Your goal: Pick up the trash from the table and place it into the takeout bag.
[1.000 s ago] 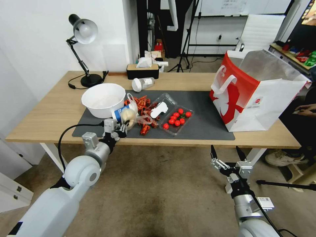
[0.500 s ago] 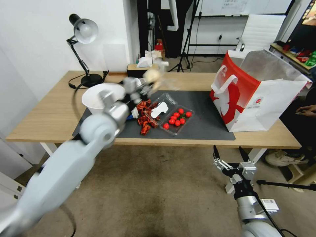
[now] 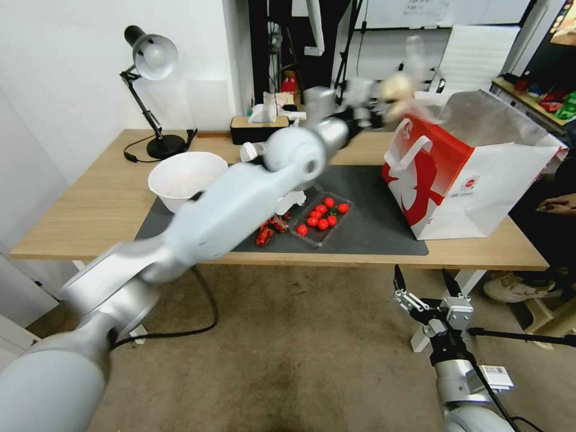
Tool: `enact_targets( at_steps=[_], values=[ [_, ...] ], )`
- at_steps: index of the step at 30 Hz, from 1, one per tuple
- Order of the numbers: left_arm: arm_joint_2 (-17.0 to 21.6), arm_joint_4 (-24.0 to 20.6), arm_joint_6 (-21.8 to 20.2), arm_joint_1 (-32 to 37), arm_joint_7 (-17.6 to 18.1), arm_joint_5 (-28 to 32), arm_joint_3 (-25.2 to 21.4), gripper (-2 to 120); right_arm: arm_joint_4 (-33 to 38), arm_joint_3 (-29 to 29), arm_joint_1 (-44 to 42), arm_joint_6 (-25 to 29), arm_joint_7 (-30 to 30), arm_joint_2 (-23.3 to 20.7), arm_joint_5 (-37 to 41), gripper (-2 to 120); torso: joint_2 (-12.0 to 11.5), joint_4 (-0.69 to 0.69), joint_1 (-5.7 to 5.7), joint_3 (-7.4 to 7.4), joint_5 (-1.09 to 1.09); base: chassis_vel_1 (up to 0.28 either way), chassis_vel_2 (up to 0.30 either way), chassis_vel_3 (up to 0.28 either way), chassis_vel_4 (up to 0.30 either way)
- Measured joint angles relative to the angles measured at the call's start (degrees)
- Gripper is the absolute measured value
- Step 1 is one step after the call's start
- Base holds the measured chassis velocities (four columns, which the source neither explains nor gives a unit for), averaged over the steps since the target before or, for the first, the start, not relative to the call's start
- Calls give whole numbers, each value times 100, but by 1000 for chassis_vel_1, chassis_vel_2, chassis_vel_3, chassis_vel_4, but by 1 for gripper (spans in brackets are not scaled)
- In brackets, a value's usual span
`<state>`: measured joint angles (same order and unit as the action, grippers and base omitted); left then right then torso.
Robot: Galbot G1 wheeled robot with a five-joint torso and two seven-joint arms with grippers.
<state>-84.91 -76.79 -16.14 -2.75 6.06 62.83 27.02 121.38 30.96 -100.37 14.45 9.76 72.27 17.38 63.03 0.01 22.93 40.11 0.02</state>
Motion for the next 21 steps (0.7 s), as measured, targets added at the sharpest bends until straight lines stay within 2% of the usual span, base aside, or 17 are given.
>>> enact_targets(
  at_steps=[4, 8, 16, 21],
  values=[
    [-370, 473, -18, -176, -17, 21, 116, 4, -2, 46, -8, 8, -8, -24, 17, 100, 0, -3, 0, 0, 0, 0, 0, 0, 0],
    [-517, 664, -40, -224, -17, 3, 160, 4, -51, 20, 35, 8, -11, -73, 44, 100, 0, 2, 0, 0, -1, 0, 0, 0, 0],
    [-645, 777, -45, -235, -144, -49, 236, 4, -94, 22, 35, 13, -25, -83, 74, 100, 0, 0, -1, -1, -1, 0, 0, 0, 0],
    [-696, 872, -18, -226, -369, -295, 384, 4, -154, 23, 66, 29, -38, -97, 123, 100, 0, 0, -2, -1, -1, 0, 0, 0, 0]
  ],
)
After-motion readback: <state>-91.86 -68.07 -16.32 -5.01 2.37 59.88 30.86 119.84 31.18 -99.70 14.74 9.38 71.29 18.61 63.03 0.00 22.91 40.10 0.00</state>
